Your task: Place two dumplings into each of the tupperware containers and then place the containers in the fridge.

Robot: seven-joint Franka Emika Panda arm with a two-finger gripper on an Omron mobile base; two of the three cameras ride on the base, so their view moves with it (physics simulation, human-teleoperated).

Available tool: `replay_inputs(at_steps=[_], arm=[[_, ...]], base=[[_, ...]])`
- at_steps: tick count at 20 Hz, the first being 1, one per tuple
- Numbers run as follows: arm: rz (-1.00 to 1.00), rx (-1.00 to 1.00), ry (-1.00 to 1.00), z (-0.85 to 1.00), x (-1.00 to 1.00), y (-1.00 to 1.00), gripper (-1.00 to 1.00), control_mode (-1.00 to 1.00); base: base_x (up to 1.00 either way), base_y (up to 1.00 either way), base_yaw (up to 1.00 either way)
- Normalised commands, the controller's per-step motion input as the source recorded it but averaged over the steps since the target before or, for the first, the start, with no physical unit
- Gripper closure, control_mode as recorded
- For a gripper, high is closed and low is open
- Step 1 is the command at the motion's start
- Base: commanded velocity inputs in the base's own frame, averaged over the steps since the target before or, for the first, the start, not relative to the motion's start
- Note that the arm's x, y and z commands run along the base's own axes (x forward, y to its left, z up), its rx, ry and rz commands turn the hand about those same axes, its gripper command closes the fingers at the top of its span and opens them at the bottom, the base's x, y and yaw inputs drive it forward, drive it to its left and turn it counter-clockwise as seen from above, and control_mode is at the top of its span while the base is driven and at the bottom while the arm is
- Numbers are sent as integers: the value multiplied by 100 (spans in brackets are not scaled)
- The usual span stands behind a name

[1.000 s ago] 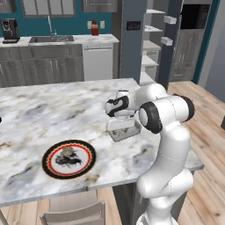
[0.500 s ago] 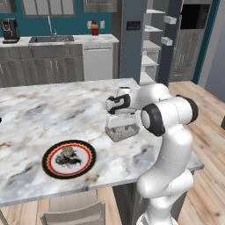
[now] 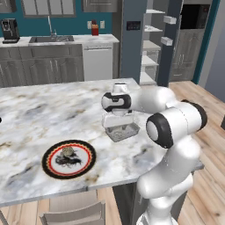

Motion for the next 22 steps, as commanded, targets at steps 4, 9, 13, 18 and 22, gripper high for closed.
replay_inputs(at_steps=[4,9,13,18,22], arm=[[0,0,-2,4,-74,83,-100,-100],[0,0,0,4,-41,95,-100,-100],[0,0,0,3,-1,66,-100,-100],[0,0,0,0,0,72,-100,-100],[0,-1,0,0,0,77,-100,-100]], base=[[0,0,0],[0,0,0],[0,0,0],[0,0,0],[0,0,0]])
